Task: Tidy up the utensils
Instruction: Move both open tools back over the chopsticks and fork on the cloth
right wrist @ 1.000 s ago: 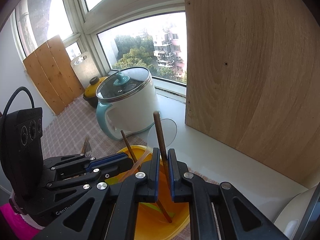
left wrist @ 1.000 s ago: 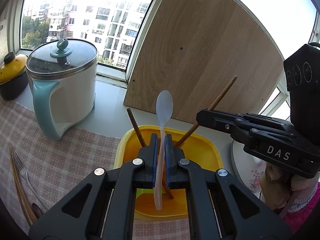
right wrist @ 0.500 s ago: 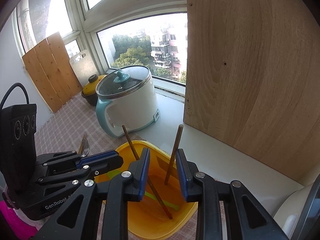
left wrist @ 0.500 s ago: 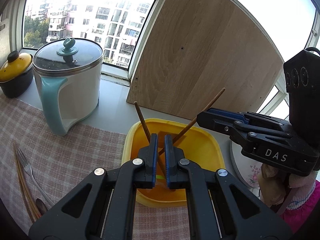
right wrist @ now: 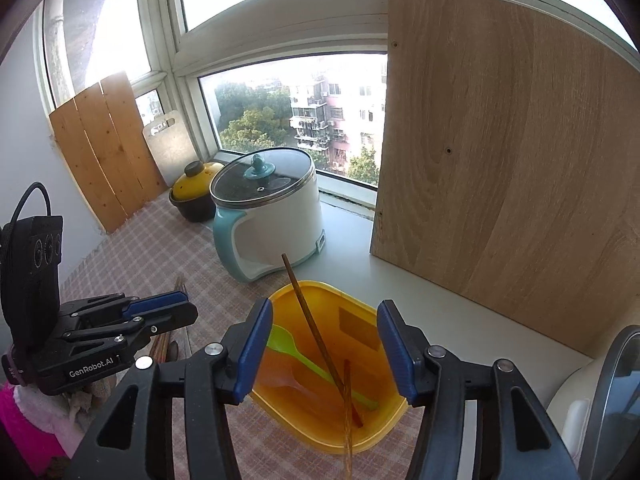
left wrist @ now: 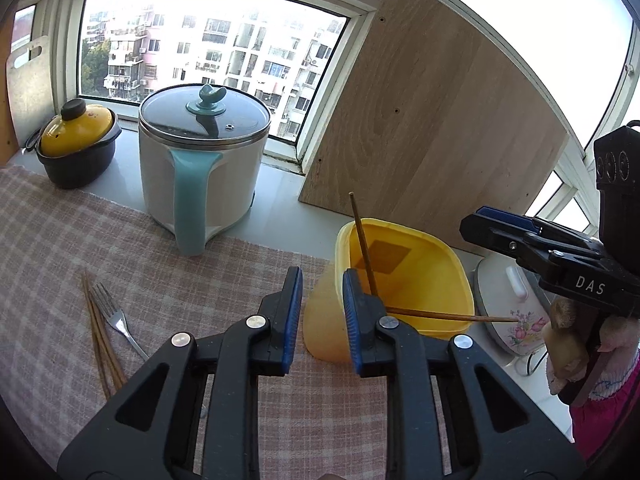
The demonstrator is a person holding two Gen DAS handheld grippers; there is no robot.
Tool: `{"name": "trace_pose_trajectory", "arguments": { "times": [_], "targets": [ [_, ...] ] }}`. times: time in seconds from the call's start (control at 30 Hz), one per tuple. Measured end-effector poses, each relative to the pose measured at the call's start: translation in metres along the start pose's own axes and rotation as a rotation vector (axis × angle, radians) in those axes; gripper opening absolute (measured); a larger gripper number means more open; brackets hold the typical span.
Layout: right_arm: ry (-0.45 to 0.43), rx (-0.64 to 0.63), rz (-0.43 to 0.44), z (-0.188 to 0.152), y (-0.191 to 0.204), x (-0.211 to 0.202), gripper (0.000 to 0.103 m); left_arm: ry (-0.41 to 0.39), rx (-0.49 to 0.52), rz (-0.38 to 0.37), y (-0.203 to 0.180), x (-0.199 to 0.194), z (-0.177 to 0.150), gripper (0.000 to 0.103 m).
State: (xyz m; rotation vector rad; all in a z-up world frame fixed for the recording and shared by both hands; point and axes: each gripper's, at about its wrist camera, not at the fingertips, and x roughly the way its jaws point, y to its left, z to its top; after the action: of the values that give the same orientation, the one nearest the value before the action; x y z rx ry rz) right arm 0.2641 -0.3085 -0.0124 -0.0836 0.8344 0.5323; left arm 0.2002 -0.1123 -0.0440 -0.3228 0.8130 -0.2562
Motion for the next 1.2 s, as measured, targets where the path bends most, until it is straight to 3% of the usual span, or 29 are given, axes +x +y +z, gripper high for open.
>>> {"name": "trace_pose_trajectory", "arguments": {
  "times": [0.17, 0.4, 0.63, 0.97, 1.2],
  "targets": [
    [-0.005, -0.035, 0.009, -0.006, 0.024, -0.006, 0.064, 0.025, 0.007, 0.065, 0.036, -0.021, -0.009, 0.027],
    [0.007, -0.085, 0.043, -0.012, 0.059, -0.001, 0.073, 0.074, -0.016, 0.166, 0.095, -0.042, -0.03, 0.028],
    [0.041, -0.128, 0.099, -0.011, 0.098, 0.021, 0.073, 0.136, -0.049, 0.225, 0.141, -0.056, -0.052, 0.028],
    [0.156, -0.175, 0.18, -0.02, 0.148, 0.075, 0.073, 0.21, -0.111, 0.236, 0.182, -0.052, -0.09, 0.027],
    [0.264, -0.178, 0.245, -0.024, 0.173, 0.122, 0.06, 0.248, -0.136, 0.214, 0.189, -0.035, -0.105, 0.027]
  ]
}}
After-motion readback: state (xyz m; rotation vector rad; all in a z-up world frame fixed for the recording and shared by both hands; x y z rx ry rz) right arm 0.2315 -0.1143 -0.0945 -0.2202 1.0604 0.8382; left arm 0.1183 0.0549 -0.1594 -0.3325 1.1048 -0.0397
